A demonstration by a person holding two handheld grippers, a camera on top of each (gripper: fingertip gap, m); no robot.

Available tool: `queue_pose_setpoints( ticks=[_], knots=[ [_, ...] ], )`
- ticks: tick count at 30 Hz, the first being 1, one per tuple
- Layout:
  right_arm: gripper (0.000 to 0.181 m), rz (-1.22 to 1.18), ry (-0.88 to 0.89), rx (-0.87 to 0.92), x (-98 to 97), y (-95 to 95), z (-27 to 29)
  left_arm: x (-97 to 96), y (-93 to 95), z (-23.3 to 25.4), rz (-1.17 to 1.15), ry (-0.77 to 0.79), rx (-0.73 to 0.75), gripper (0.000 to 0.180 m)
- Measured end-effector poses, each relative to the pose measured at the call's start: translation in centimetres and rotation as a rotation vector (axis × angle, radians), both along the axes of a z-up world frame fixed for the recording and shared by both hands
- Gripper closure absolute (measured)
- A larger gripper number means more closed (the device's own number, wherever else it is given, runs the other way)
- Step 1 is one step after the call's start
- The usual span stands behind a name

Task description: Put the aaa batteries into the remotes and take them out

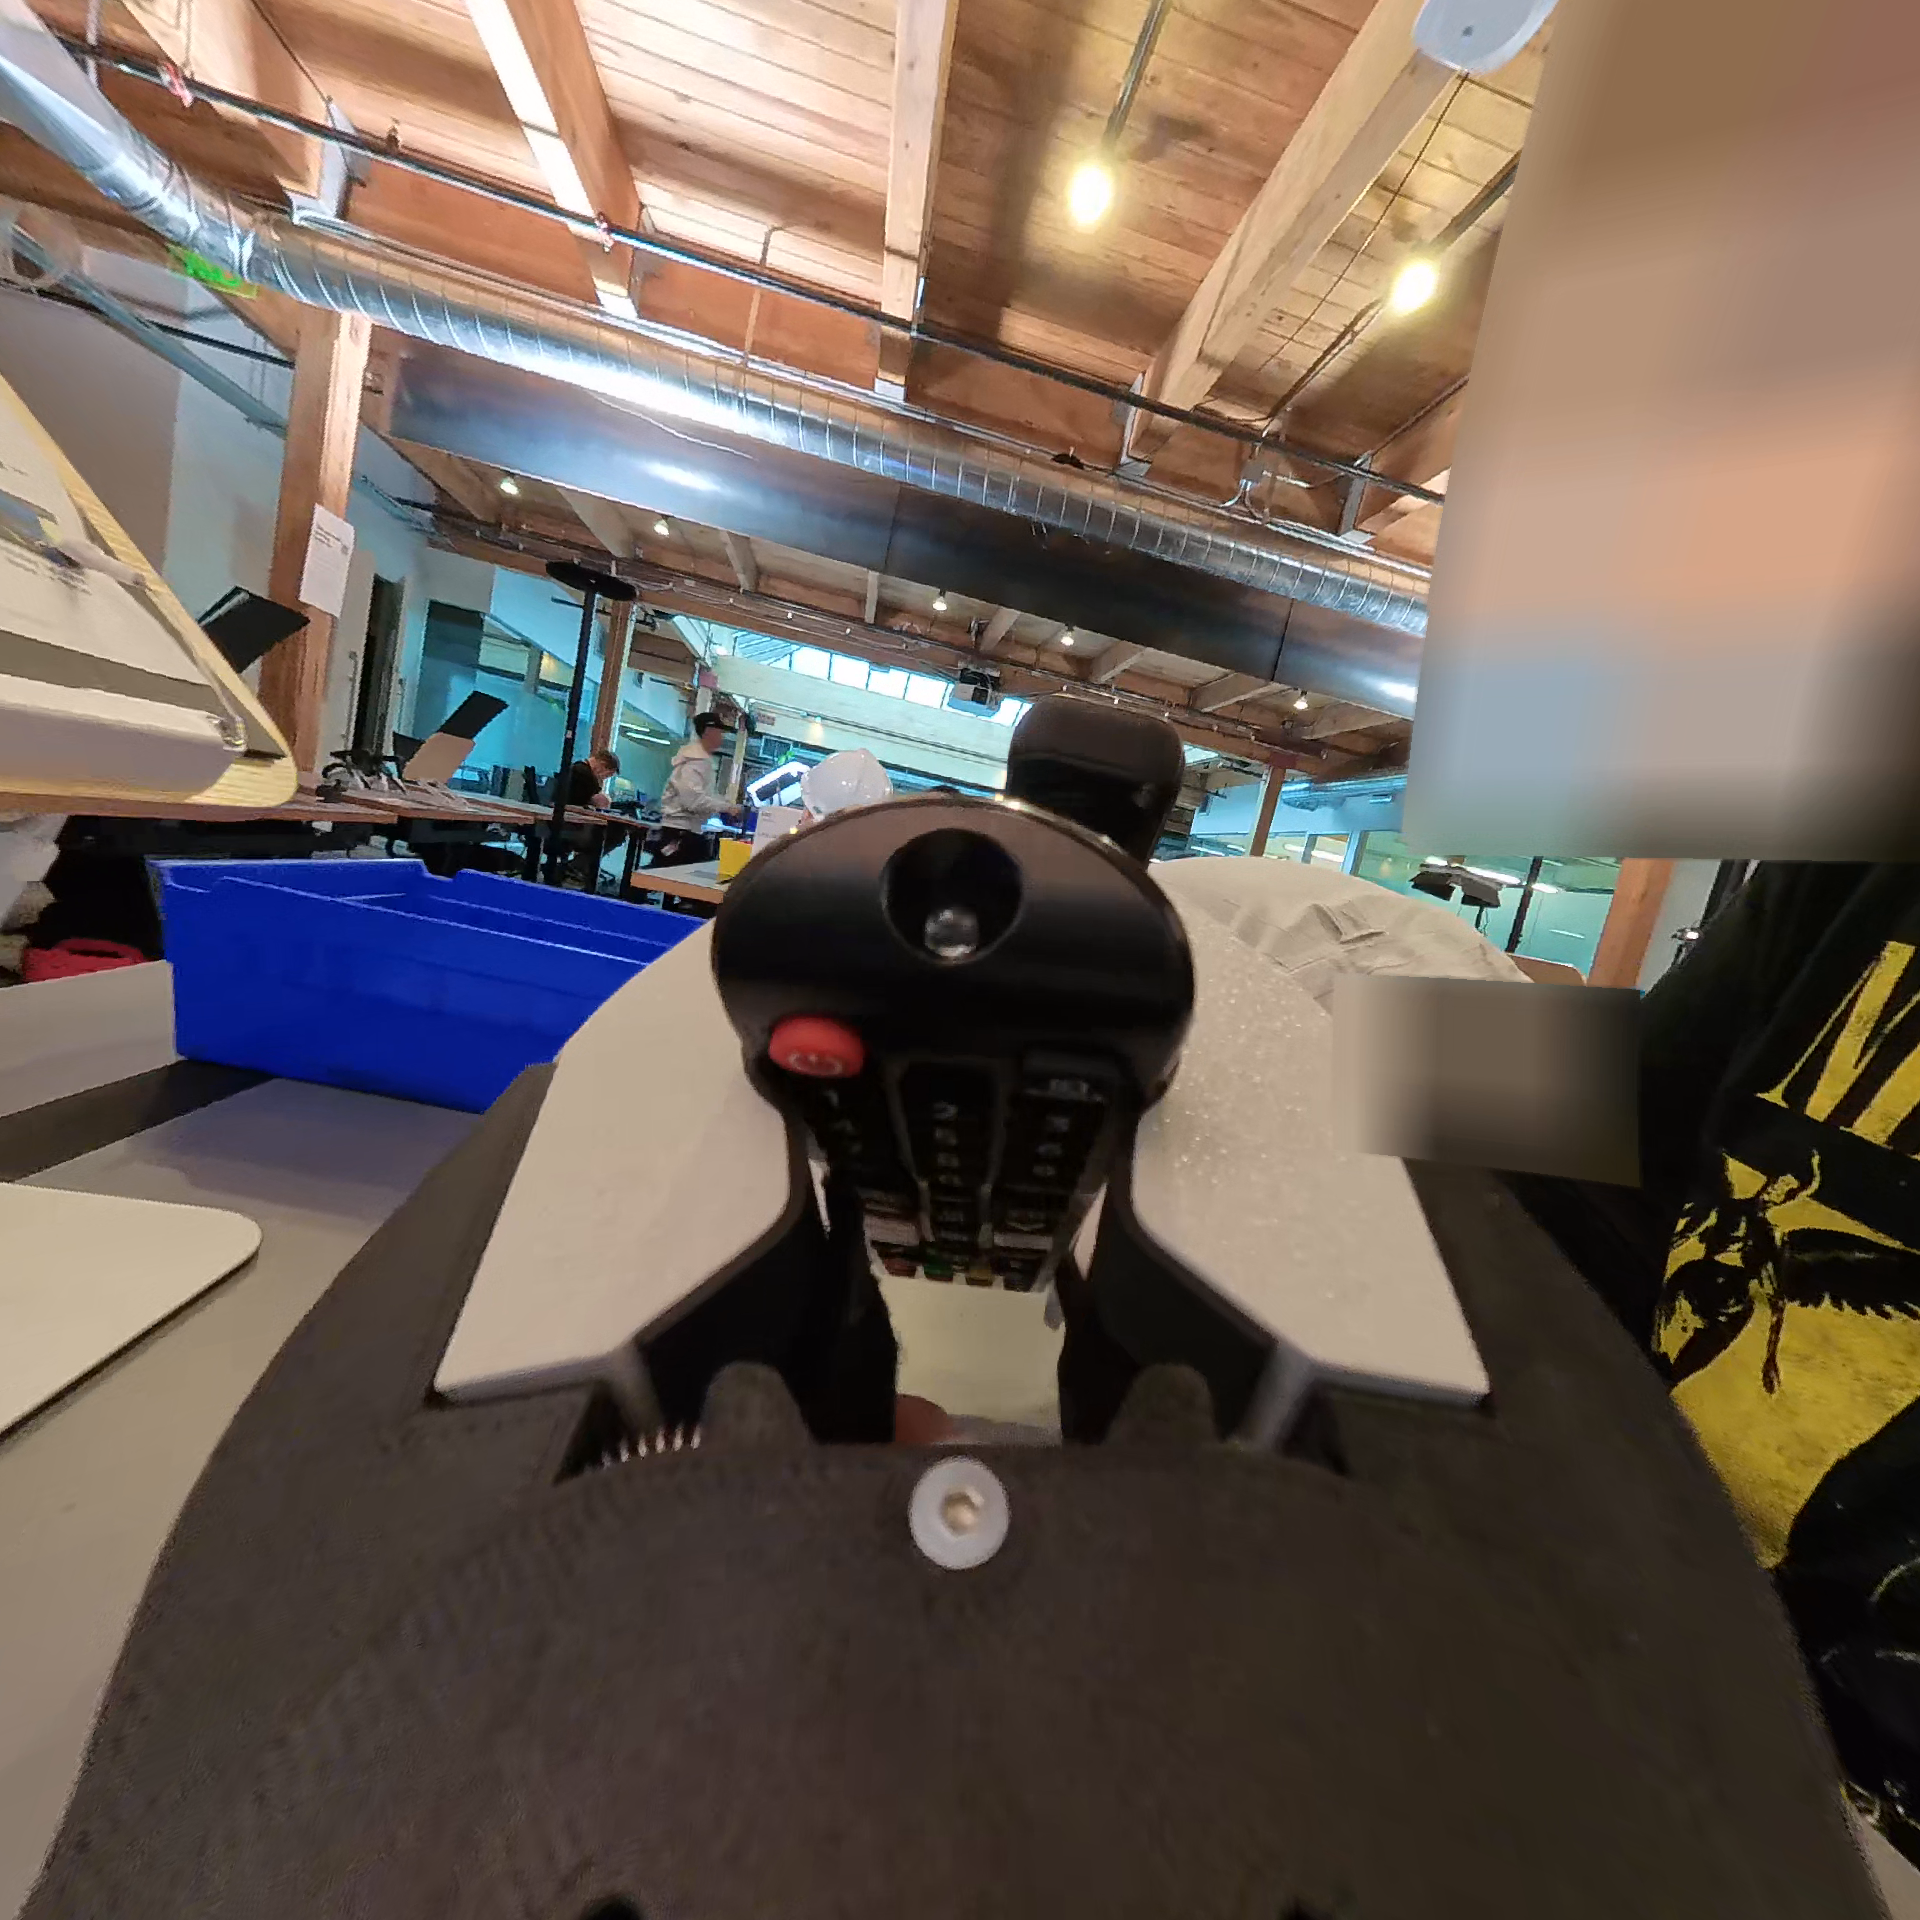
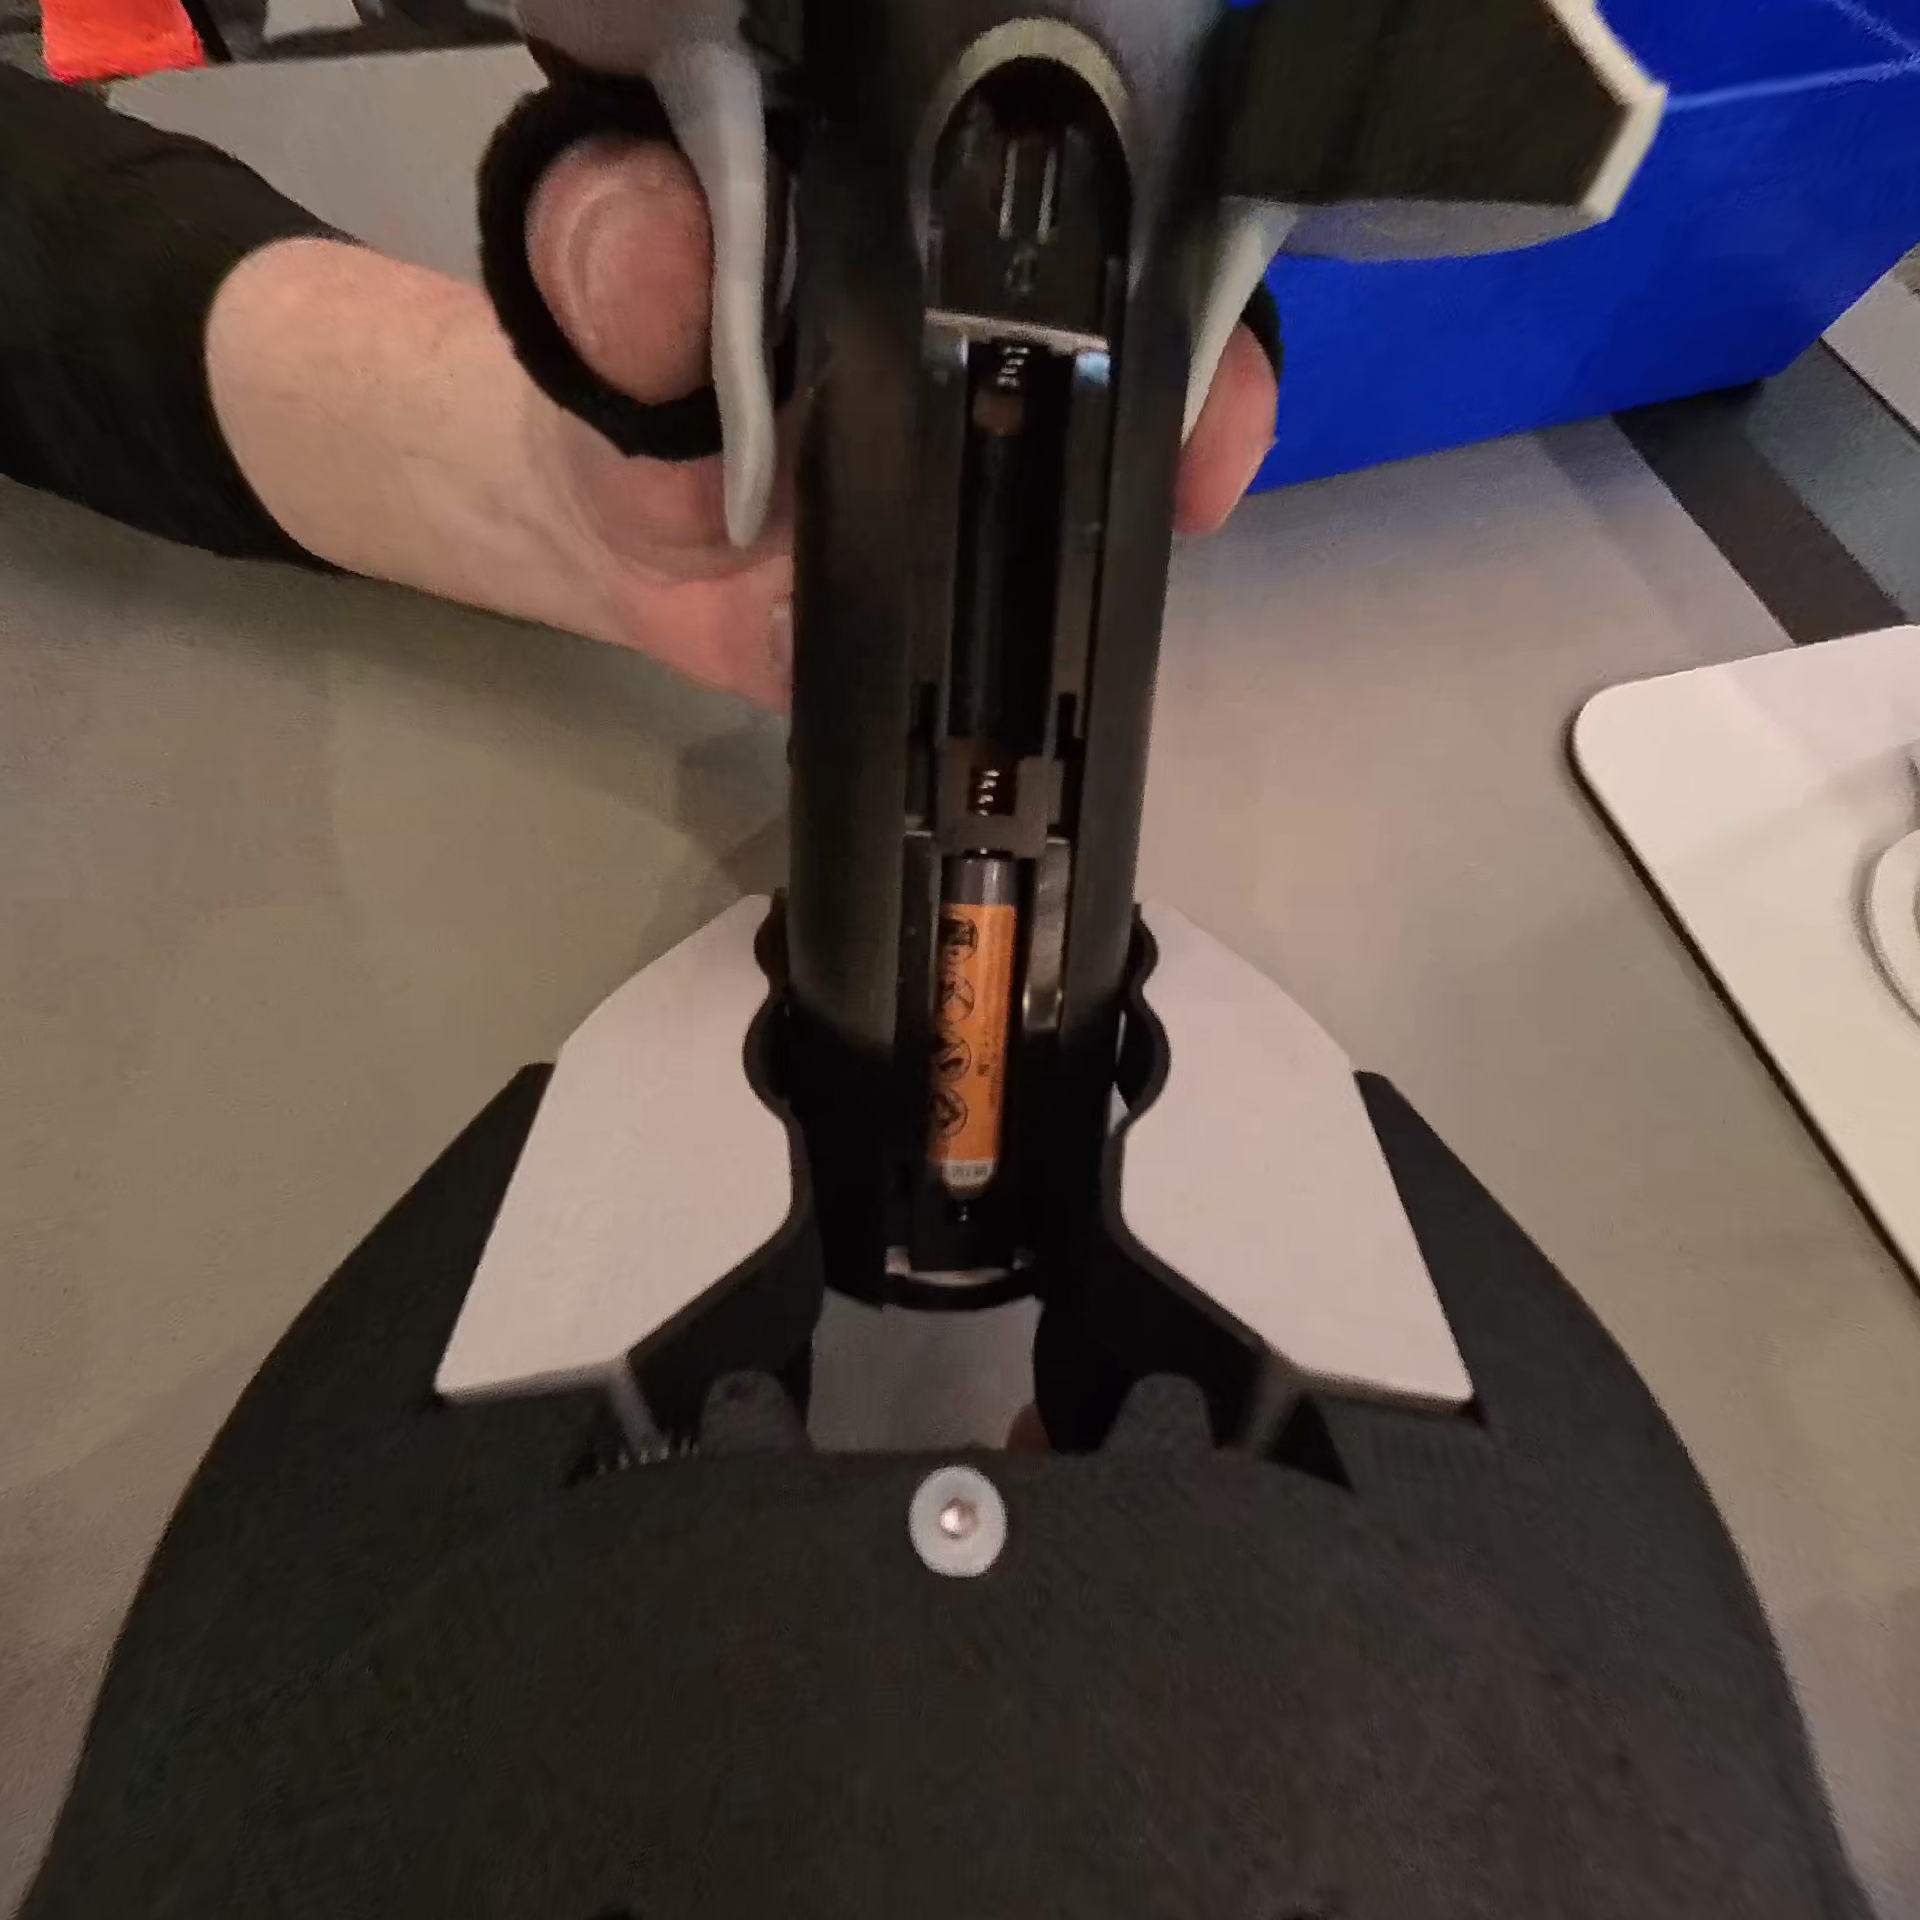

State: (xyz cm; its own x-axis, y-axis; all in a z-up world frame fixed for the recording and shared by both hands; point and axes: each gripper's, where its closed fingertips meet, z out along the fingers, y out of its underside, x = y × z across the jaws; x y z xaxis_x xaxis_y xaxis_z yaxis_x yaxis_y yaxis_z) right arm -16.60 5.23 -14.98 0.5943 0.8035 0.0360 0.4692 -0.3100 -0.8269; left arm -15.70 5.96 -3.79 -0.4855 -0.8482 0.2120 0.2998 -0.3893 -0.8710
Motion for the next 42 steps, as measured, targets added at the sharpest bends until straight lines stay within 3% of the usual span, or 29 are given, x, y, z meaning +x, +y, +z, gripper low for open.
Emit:
queue_pose_setpoints(
  ticks=[1, 12, 19, 25, 32, 37, 41, 42],
  knots=[
    [0.118, -0.008, 0.015, 0.011, 0.0, 0.2, 0.4, -0.1, 0.3, 0.0, 0.005, 0.008, 0.006, 0.117],
    [0.110, -0.099, 0.179, 0.003, 2.0, -1.9, 3.3, -0.5, 0.0, 1.3, -0.102, 0.018, 0.116, 0.118],
    [0.112, -0.222, 0.659, 0.023, 3.6, -4.1, 5.6, -0.3, -2.8, 3.4, -0.217, -0.025, 0.211, 0.118],
    [0.114, -0.099, 0.852, 0.097, 4.2, -5.9, 8.5, 0.0, -3.8, 5.5, -0.260, -0.079, 0.231, 0.118],
    [0.109, 0.033, 1.091, 0.362, 7.6, -9.4, 14.2, 0.6, -4.5, 8.2, -0.238, -0.140, 0.253, 0.117],
    [0.129, 0.061, 1.150, 0.461, 10.1, -11.3, 16.2, 0.8, -6.0, 10.5, -0.227, -0.200, 0.264, 0.118],
    [0.181, 0.096, 1.192, 0.561, 11.8, -12.9, 17.2, 0.9, -6.4, 11.6, -0.202, -0.227, 0.265, 0.118],
    [0.181, 0.098, 1.184, 0.575, 12.0, -13.1, 17.3, 0.9, -6.4, 11.6, -0.201, -0.223, 0.267, 0.118]
  ],
)
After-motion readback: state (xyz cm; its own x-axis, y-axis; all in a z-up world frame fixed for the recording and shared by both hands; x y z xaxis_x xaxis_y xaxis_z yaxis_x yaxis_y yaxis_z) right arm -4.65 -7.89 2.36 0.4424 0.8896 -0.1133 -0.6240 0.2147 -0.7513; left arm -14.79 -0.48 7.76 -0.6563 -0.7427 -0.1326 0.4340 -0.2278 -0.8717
